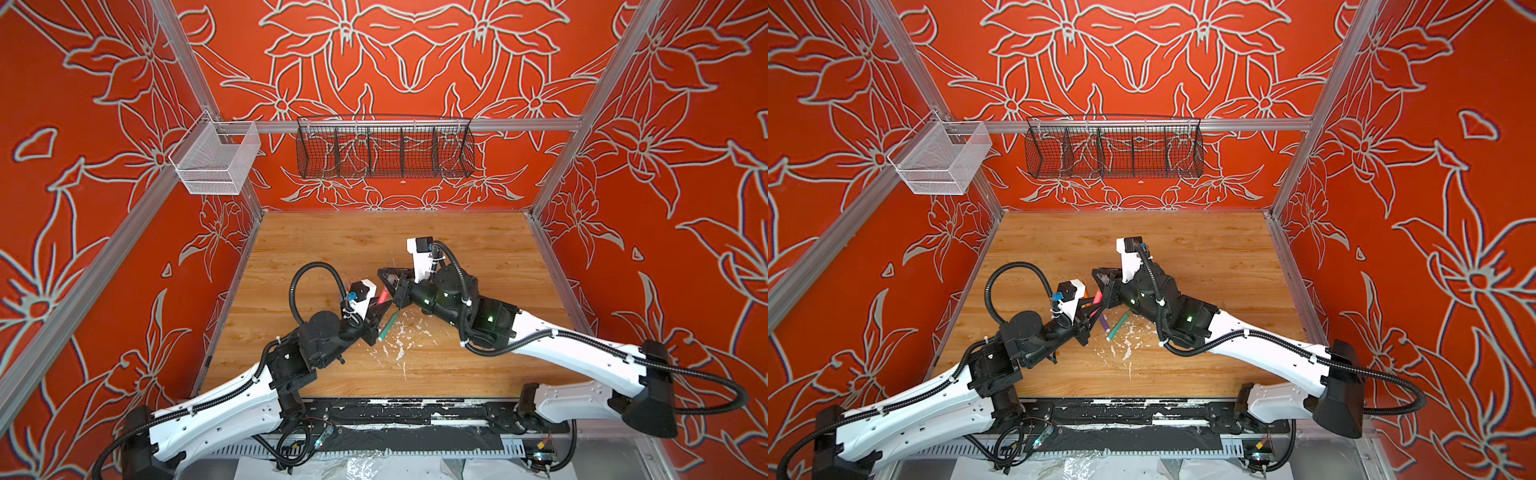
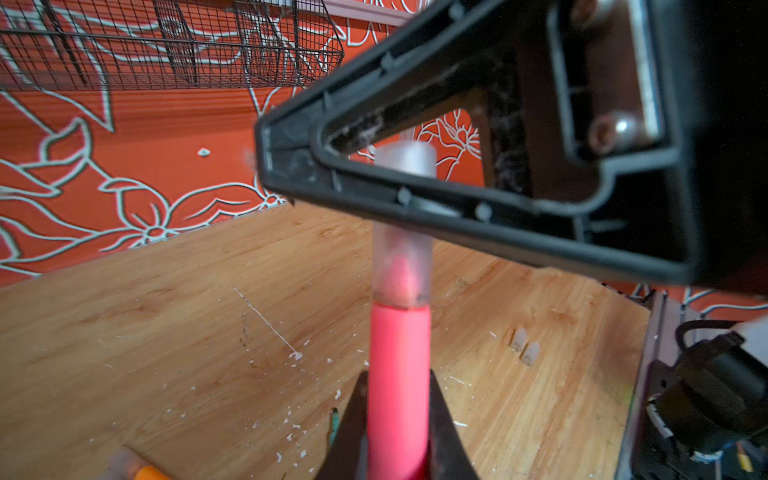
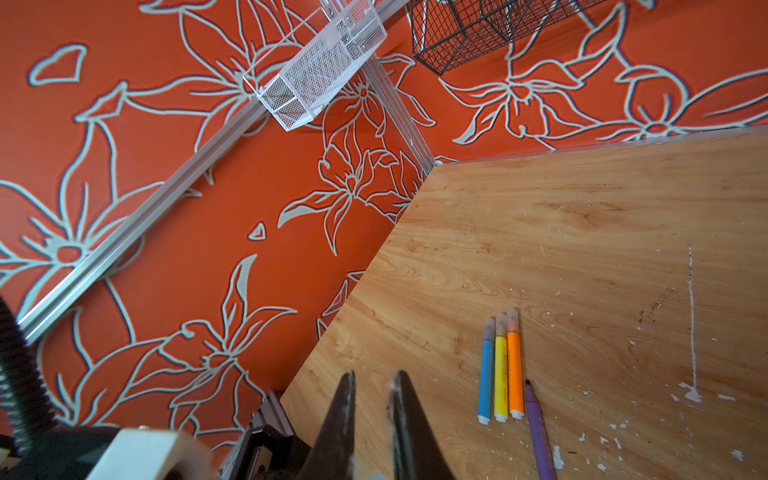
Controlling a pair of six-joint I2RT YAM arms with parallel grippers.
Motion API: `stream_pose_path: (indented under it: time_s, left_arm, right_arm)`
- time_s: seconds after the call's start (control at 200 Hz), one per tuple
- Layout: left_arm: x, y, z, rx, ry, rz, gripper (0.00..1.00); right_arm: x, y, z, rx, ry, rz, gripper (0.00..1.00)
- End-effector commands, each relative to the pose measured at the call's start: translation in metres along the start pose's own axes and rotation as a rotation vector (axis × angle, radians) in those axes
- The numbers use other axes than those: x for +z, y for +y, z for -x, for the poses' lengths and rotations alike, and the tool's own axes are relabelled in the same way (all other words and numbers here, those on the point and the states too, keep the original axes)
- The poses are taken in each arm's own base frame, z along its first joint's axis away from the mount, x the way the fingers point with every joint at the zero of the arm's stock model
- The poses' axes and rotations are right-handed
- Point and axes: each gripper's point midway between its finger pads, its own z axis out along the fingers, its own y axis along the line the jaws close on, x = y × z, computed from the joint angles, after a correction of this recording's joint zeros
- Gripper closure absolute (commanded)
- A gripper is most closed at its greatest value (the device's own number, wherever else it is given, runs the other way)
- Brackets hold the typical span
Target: Insert the pens into the pen caps
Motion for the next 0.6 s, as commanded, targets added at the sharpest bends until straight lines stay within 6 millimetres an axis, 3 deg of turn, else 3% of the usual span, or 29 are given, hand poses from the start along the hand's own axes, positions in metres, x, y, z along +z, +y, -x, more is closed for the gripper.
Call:
stream_pose_path:
  time_s: [0.0, 0.09, 0.2, 0.35, 0.596]
  left_arm:
    - [-0.014, 0.018, 0.112, -0.005, -0.327, 0.130, 1.00]
    - [-0.009, 0.014, 0.139, 0.030, -0.367, 0.128, 1.00]
    - [-0.003, 0.017, 0.155, -0.023, -0.346, 0.085, 1.00]
    - [-0.008, 0.028, 0.156, -0.195, -0.345, -0.052, 1.00]
    - [-0.026, 0.039, 0.143, -0.172, -0.364, 0.006, 1.00]
  right_arm:
    - [0.002, -0.010, -0.071, 0.026, 0.190, -0.001, 1.00]
    - [0.003, -0.003, -0.087, 0.039, 0.224, 0.031, 1.00]
    - [0.001, 0.007, -0.102, 0.051, 0.258, 0.081, 1.00]
    - [-0.003, 0.018, -0.113, 0.076, 0.271, 0.183, 1.00]
    - [-0.007, 0.025, -0.131, 0.034, 0.334, 0.251, 1.00]
